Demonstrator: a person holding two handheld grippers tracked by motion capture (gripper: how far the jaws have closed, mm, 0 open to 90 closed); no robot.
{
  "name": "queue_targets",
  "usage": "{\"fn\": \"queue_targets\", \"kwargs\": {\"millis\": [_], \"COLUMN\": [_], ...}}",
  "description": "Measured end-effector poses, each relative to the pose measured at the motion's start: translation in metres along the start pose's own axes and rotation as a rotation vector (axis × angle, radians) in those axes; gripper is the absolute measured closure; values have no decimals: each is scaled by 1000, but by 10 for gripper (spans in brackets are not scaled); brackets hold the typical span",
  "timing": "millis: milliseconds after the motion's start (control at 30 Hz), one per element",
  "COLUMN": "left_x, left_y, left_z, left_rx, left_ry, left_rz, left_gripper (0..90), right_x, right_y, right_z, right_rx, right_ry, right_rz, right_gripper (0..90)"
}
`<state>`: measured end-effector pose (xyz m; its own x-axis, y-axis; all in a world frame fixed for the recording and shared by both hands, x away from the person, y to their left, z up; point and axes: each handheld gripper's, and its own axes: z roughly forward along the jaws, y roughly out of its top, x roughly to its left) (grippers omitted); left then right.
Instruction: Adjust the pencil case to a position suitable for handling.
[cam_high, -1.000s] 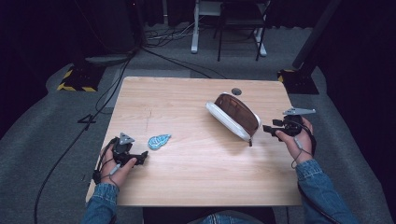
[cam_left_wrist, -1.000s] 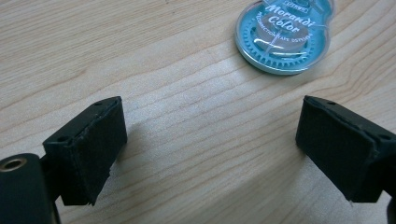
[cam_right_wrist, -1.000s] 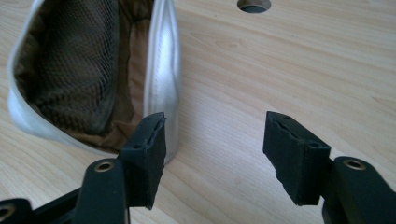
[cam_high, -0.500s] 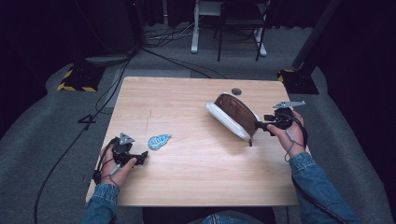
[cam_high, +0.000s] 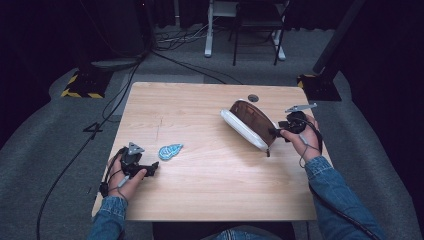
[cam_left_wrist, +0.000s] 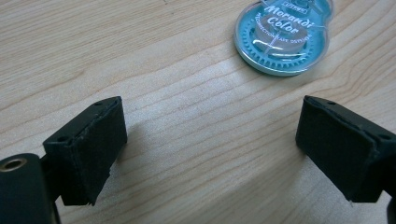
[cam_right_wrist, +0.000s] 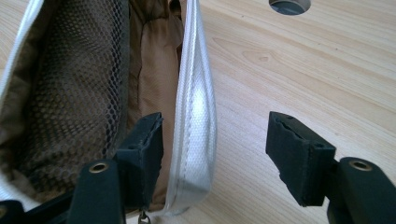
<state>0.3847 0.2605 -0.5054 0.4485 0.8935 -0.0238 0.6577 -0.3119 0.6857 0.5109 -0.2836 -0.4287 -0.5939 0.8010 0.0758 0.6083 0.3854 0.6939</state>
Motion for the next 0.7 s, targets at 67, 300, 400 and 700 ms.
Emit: {"fn": "queue_targets", "kwargs": {"millis": [67,300,400,700], "left_x": [0,0,0,0], "left_y": [0,0,0,0], "left_z": [0,0,0,0], "left_rx": [0,0,0,0], "left_ry": [0,0,0,-1], "left_rz": [0,0,0,1], "left_gripper": [90,89,90,90], "right_x": [0,2,2,4], "right_y": [0,1,3,6], "right_z": [4,16,20,31], "right_rx": [4,34,48,71], "right_ry": [9,24,27,22], "right_rz": [-8,-30,-39,-54], "right_gripper": [395,453,476,504]}}
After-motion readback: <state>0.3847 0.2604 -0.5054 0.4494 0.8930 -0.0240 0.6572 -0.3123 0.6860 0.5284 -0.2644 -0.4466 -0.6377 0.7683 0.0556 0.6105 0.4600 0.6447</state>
